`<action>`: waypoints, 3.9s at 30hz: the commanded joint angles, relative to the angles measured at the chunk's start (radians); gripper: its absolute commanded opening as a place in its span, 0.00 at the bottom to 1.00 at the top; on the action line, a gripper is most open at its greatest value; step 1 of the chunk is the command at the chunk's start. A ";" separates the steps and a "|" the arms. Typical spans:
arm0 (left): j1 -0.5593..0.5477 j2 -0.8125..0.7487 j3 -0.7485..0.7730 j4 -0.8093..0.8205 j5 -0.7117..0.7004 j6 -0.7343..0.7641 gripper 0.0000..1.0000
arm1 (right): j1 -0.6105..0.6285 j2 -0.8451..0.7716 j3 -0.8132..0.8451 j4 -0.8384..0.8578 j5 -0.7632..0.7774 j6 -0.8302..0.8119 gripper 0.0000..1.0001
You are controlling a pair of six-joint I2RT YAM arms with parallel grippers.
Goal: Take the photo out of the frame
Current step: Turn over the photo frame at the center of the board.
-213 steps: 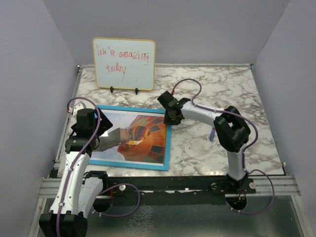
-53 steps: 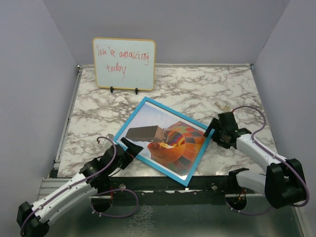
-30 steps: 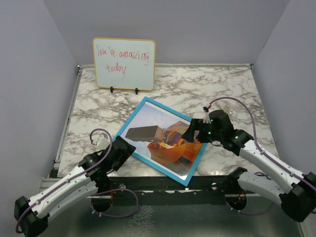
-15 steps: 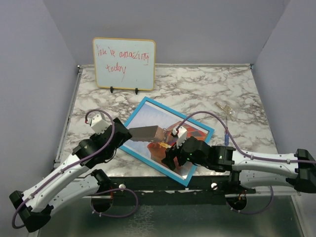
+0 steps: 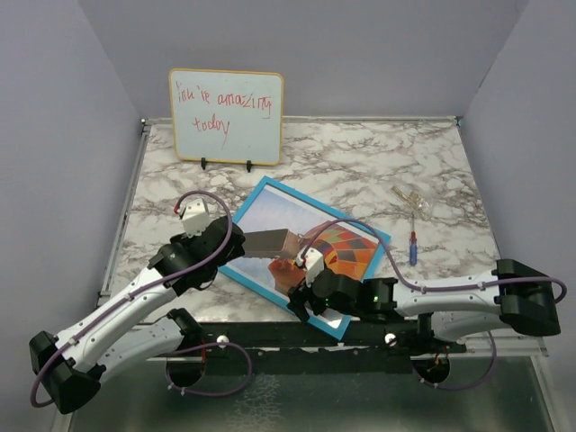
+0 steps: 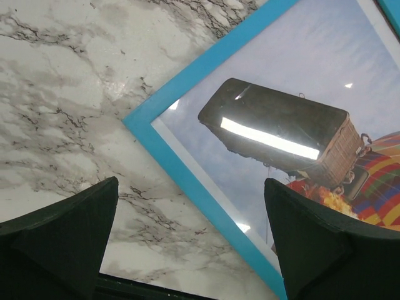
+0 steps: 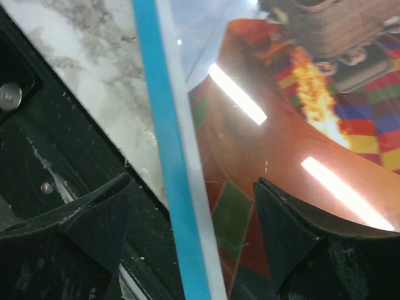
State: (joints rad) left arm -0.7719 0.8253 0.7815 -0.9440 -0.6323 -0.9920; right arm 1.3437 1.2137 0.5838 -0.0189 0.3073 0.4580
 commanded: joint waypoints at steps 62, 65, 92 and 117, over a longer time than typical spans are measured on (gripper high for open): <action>0.017 -0.049 -0.063 0.059 0.056 -0.090 0.99 | 0.242 0.366 0.026 0.305 0.200 -0.325 0.37; 0.017 -0.051 -0.062 0.059 0.062 -0.086 0.99 | 0.245 0.385 0.037 0.282 0.256 -0.297 0.35; 0.017 -0.055 -0.082 0.072 0.087 -0.085 0.99 | 0.258 0.408 0.046 0.266 0.250 -0.290 0.18; 0.016 -0.073 -0.110 0.089 0.106 -0.095 0.99 | 0.259 0.457 0.103 0.153 0.261 -0.284 0.13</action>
State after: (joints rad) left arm -0.7601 0.7708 0.6800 -0.8616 -0.5411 -1.0874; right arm 1.5921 1.6363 0.6888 0.2333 0.5873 0.1417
